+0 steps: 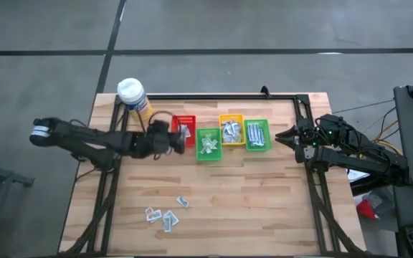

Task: Pick & Place First Aid Supplies
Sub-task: Put the ointment pack into the red basket

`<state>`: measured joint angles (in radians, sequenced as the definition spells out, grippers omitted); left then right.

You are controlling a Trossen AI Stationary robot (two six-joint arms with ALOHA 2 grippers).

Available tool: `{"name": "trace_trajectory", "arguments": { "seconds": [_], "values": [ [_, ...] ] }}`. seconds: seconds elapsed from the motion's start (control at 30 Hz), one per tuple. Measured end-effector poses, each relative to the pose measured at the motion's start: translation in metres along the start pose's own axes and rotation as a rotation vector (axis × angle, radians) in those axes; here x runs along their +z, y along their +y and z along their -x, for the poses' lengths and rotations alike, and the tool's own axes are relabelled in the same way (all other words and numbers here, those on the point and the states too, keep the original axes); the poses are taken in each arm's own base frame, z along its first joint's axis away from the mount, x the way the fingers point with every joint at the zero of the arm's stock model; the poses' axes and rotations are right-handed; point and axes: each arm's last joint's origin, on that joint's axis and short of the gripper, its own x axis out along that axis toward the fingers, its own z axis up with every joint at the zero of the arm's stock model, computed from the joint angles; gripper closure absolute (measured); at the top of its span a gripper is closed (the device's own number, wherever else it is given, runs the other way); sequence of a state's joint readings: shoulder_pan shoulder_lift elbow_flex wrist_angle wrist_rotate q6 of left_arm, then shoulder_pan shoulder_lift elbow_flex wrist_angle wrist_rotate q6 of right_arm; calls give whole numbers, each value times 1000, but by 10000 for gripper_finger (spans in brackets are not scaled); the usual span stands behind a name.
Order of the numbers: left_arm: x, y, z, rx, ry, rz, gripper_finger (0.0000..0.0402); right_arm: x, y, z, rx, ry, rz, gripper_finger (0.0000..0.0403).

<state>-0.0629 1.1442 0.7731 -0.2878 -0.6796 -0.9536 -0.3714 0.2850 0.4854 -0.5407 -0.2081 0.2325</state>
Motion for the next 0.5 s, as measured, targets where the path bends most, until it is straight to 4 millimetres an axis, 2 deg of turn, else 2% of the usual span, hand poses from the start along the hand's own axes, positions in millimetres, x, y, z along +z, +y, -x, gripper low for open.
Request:
{"name": "trace_trajectory", "arguments": {
  "seconds": [0.33,0.5],
  "values": [
    [42,18,-26,125,-93,-26,401,0,0,0,0,0,0,320],
    [51,17,-51,230,-62,-78,401,0,0,0,0,0,-1,329]
  ]
}}
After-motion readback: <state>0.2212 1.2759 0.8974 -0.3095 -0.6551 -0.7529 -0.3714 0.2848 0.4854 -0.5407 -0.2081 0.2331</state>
